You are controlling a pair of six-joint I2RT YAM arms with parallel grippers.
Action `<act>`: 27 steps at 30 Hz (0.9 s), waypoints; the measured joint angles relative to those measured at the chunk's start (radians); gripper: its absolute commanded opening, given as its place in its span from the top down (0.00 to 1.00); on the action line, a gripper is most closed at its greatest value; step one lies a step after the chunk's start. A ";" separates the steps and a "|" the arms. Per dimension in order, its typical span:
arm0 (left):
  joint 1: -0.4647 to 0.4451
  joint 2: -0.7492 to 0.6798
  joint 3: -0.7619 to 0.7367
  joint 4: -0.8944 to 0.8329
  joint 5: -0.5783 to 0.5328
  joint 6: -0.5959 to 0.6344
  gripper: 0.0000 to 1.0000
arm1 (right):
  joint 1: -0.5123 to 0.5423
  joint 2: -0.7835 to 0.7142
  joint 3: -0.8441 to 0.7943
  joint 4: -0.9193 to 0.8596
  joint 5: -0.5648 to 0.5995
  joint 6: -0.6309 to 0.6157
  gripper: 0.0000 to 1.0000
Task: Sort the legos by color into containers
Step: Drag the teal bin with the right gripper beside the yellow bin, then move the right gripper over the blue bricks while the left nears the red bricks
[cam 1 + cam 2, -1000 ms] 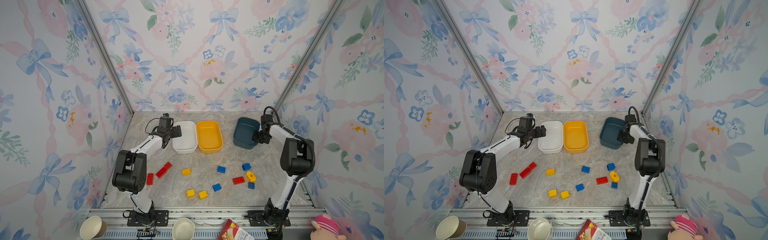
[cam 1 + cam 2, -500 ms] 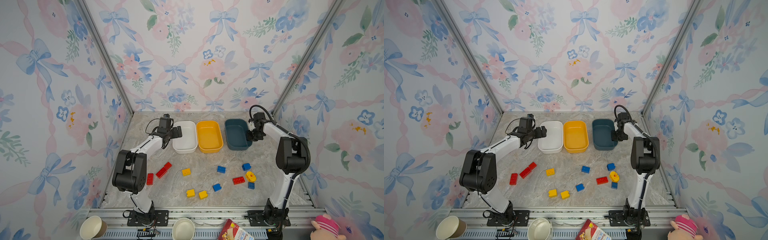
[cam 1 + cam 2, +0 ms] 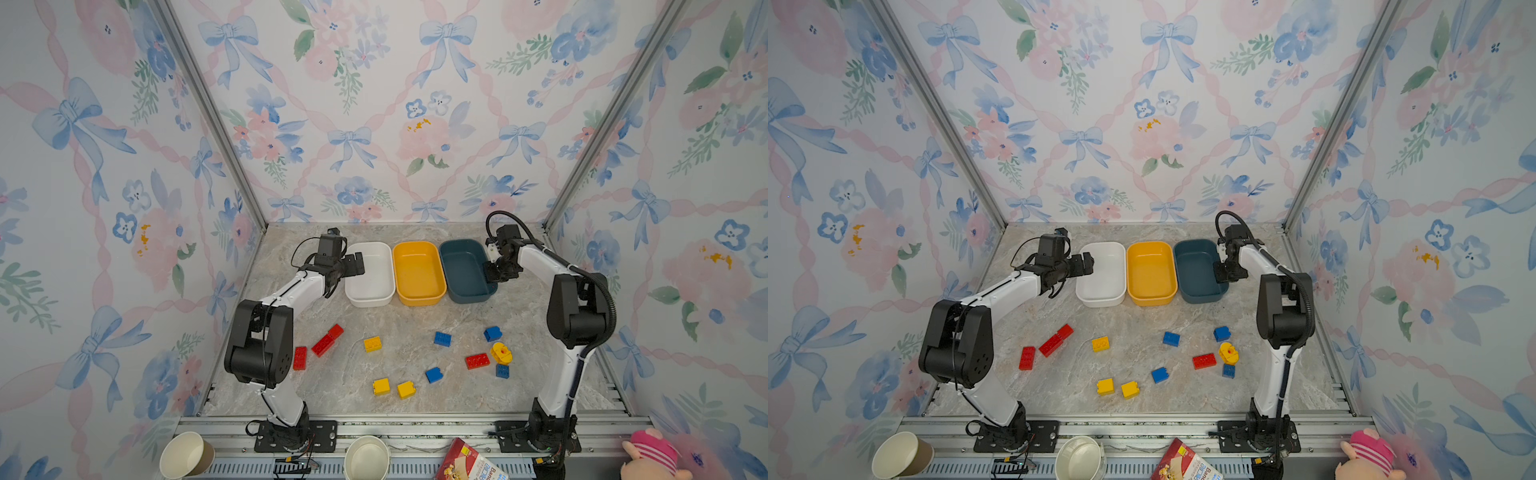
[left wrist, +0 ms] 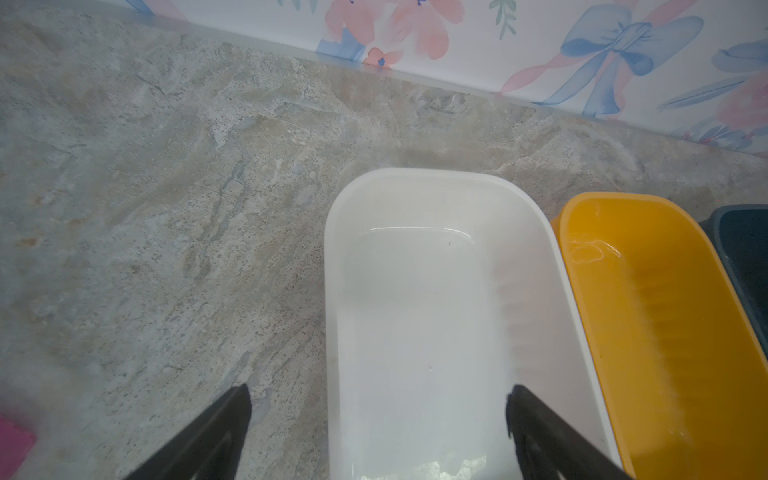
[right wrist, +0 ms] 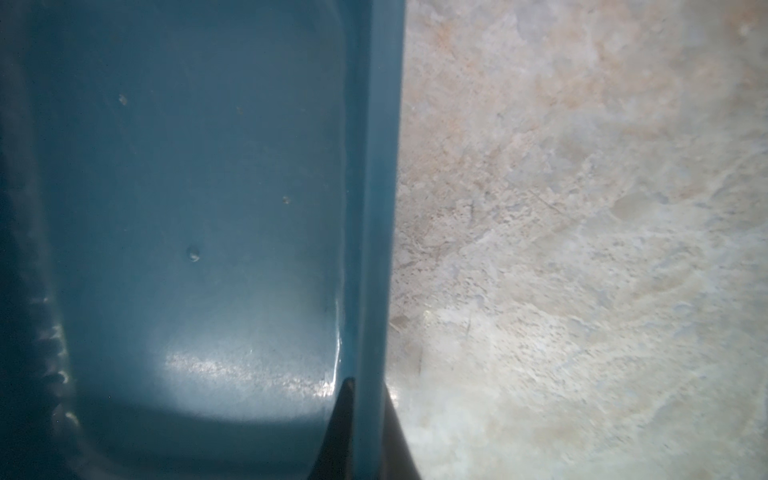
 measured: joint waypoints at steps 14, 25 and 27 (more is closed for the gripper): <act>0.000 -0.010 -0.014 0.001 0.000 0.004 0.02 | 0.034 0.000 0.000 -0.004 -0.004 0.010 0.90; 0.000 -0.050 -0.041 0.005 0.003 0.006 0.02 | 0.019 -0.071 -0.045 -0.049 -0.028 0.090 0.39; 0.000 -0.069 -0.053 0.012 0.003 0.003 0.02 | 0.012 -0.129 -0.058 -0.053 -0.037 0.117 0.34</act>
